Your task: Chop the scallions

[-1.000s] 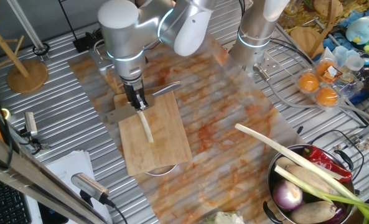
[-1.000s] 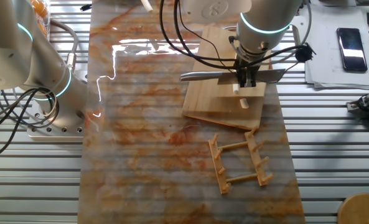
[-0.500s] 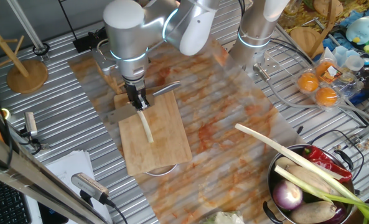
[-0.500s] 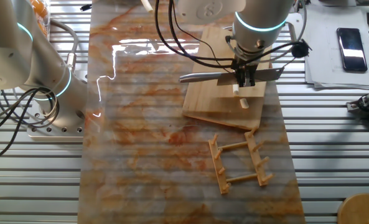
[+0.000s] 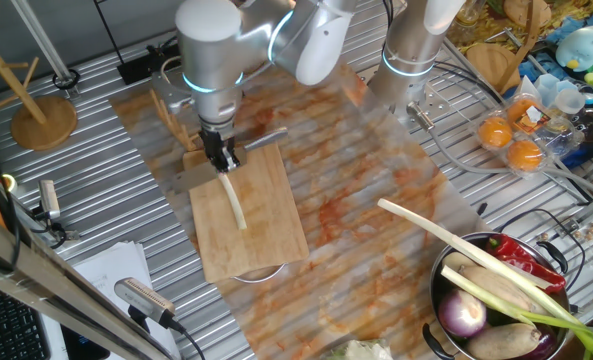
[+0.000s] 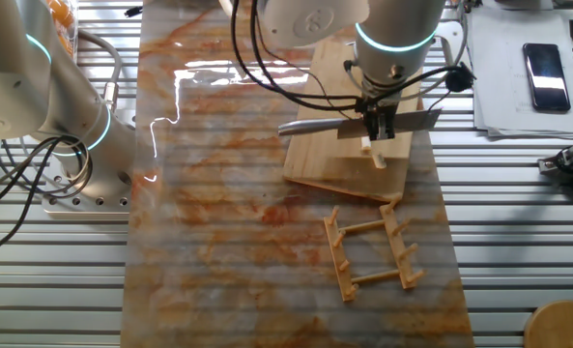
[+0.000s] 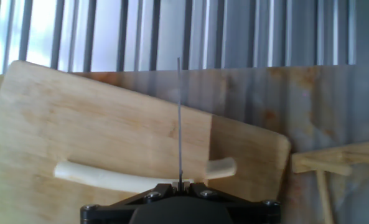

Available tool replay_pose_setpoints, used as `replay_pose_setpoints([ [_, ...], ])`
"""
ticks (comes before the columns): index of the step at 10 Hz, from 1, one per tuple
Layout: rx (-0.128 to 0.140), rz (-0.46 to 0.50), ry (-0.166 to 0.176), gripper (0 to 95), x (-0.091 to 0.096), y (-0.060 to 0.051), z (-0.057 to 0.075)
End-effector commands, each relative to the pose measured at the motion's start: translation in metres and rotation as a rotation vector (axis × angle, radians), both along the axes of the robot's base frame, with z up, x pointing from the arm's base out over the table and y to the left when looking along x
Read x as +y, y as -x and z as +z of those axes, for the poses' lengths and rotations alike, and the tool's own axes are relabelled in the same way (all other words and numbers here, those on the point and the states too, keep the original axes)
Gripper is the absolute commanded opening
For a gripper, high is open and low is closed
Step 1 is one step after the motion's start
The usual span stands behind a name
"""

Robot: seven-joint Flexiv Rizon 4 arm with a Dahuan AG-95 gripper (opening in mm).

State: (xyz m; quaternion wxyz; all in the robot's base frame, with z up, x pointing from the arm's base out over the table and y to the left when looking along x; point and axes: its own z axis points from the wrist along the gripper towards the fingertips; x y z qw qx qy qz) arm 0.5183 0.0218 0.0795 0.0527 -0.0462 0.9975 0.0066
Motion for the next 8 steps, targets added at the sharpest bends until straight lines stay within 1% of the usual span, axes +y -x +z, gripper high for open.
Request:
replay_pose_setpoints([
  [1,0.02,0.019,0.029,0.0,-0.0016,-0.0002,0.0006],
  [2,0.058,0.069,0.031,0.0,-0.0042,0.0013,-0.001],
  [4,0.056,0.076,0.031,0.0,-0.0082,0.0044,-0.0034],
  [7,0.051,0.037,0.03,0.0,-0.0103,0.006,-0.0047],
  [8,0.047,0.014,0.022,0.0,-0.0103,0.006,-0.0048],
])
